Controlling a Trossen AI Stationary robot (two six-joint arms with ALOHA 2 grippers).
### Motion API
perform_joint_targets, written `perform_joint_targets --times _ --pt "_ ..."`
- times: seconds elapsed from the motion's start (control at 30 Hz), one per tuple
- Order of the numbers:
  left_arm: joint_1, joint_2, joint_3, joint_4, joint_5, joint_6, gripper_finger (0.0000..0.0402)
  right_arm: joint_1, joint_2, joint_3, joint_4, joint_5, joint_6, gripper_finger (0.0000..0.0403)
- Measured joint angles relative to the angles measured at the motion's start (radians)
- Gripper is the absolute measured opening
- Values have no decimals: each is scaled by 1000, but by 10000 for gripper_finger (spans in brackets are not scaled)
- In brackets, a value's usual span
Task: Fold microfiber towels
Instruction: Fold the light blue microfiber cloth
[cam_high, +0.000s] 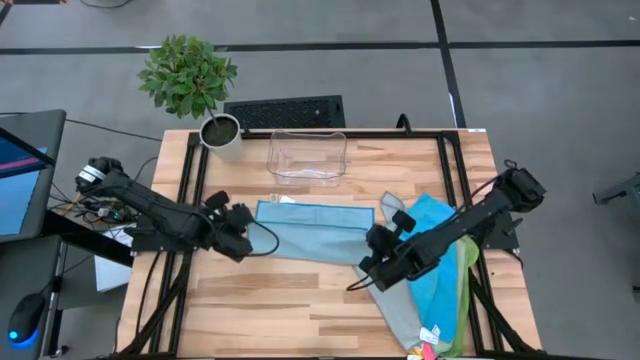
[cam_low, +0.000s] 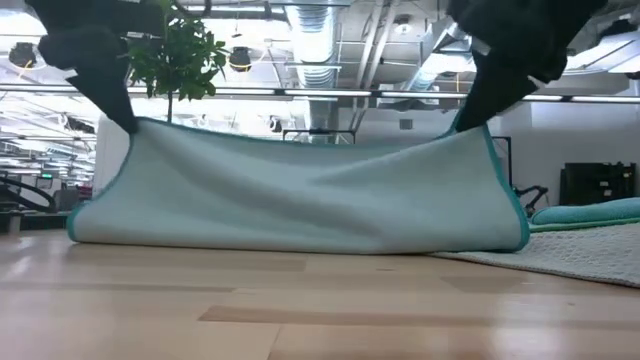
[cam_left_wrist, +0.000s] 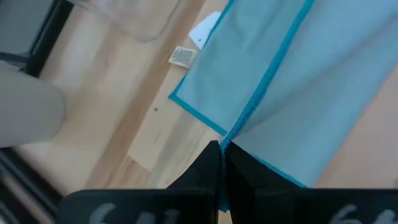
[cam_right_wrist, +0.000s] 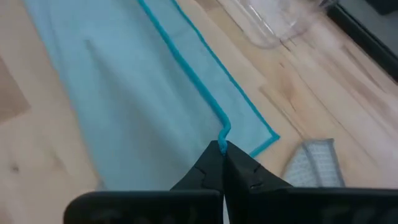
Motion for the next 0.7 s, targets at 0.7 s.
perform_joint_targets --times 0.7 --pt "84 0 -91 102 -14 69 0 -72 9 -69 19 0 -2 22"
